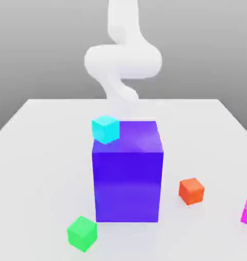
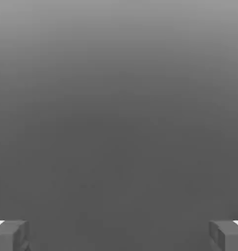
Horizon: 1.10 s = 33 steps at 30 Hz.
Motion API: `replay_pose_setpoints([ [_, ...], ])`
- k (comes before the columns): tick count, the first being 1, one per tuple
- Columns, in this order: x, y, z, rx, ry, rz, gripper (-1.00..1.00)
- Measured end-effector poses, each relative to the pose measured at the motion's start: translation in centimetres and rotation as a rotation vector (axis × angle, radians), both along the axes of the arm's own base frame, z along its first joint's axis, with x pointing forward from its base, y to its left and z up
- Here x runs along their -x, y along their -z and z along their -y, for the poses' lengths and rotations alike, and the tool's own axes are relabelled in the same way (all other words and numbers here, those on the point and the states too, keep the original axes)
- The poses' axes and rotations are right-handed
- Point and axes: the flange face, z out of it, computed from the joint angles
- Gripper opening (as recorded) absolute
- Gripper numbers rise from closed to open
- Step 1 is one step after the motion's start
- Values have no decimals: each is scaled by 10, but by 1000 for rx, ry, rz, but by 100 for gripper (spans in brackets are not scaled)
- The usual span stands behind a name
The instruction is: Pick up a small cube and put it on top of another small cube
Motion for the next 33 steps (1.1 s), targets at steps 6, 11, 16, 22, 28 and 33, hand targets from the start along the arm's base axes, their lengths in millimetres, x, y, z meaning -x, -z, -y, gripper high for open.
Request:
replay_pose_setpoints([
  [6,-61,92,-70,110,-153,-156,0],
  [11,-86,177,-131,189,-297,-277,0],
  [16,-88,266,-191,256,-456,-394,0],
  [22,-55,374,-264,318,-673,-527,0],
  [28,0,475,-313,346,-870,-657,0],
  [33,10,543,-319,347,-899,-675,-100],
])
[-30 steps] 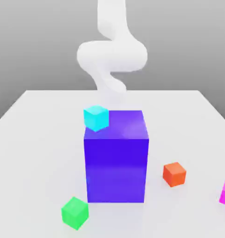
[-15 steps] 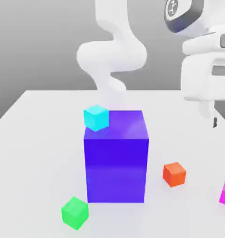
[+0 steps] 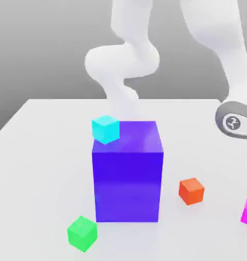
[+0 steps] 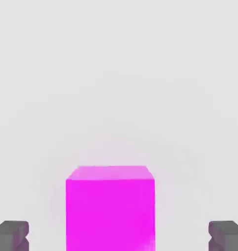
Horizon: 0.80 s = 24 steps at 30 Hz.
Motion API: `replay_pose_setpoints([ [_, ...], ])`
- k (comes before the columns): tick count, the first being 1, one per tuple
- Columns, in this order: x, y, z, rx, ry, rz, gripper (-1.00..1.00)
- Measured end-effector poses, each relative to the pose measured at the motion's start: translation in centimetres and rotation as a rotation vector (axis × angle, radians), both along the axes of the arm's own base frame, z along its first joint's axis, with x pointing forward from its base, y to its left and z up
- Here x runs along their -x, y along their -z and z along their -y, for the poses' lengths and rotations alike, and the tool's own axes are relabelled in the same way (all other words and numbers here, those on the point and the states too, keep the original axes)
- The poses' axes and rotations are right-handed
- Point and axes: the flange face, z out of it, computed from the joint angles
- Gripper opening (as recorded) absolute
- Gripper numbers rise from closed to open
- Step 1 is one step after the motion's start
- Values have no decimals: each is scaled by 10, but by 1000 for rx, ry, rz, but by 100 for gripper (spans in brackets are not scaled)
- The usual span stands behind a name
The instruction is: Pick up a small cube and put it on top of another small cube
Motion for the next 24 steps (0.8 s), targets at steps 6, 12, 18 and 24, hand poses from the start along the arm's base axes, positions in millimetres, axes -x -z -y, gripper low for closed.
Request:
replay_pose_setpoints([
  [6,1,6,0,0,-1,0,-100],
  [12,-3,-52,-4,-7,-8,5,-100],
  [18,-81,-46,27,60,-31,-46,-100],
  [24,-155,-15,119,203,-46,-202,-100],
])
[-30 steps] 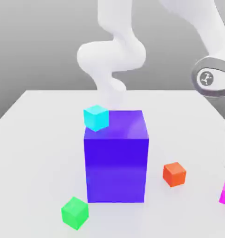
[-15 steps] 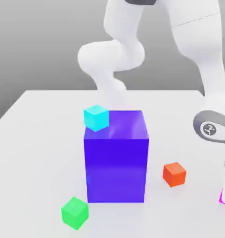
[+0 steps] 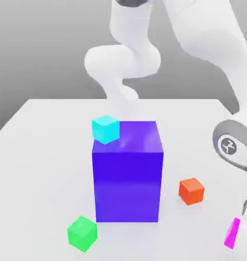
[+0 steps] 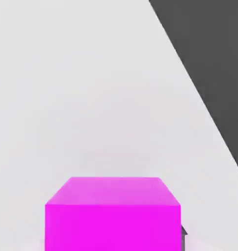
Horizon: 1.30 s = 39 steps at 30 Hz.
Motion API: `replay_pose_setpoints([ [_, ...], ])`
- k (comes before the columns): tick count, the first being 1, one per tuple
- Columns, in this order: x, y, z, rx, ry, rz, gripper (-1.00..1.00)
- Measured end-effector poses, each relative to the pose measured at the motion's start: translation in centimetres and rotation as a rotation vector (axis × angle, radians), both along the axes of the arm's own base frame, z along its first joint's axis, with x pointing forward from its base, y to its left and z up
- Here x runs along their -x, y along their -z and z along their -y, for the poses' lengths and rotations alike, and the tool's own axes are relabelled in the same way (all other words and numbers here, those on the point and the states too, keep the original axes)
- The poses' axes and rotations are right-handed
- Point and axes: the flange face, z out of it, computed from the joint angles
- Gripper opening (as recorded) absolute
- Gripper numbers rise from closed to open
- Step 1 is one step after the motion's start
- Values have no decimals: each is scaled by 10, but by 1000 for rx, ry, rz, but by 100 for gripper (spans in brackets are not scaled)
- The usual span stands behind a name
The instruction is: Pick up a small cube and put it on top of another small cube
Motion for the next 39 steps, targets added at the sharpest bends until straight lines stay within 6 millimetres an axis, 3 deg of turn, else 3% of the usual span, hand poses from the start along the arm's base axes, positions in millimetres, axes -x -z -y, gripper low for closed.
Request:
replay_pose_setpoints([
  [7,-57,18,120,119,-14,-212,-100],
  [11,-69,18,176,165,-8,-320,-100],
  [19,-37,29,213,227,182,-385,-100],
  [25,-7,26,223,248,440,-320,-100],
  [32,19,-1,234,231,776,-146,-100],
  [39,51,-41,288,162,1197,105,-100],
])
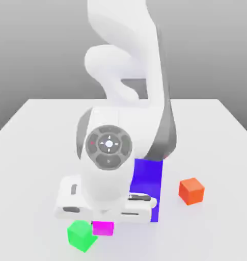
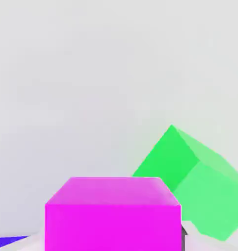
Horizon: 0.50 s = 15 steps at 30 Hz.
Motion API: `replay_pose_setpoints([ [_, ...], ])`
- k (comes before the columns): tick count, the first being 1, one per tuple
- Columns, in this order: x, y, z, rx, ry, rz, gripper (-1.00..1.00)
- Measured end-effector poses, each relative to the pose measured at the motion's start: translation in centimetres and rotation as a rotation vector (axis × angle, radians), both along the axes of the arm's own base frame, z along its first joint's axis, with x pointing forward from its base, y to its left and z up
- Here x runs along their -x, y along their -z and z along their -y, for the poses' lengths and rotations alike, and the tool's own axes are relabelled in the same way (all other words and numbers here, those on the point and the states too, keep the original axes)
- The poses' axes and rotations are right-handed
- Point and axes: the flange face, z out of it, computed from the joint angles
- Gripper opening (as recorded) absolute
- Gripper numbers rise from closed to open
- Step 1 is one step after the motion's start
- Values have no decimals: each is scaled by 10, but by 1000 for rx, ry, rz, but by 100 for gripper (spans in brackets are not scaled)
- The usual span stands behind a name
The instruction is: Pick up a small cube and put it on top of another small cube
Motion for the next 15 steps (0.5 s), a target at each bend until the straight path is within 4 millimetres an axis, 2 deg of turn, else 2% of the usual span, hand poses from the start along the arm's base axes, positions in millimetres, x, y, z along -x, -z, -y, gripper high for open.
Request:
replay_pose_setpoints([
  [3,16,-23,23,26,172,139,-100],
  [6,32,-45,35,-12,284,247,-100],
  [8,34,-34,36,-23,301,270,-100],
  [11,35,-1,36,-26,307,276,-100],
  [12,36,7,37,-26,308,276,100],
  [15,36,7,37,-26,309,276,100],
])
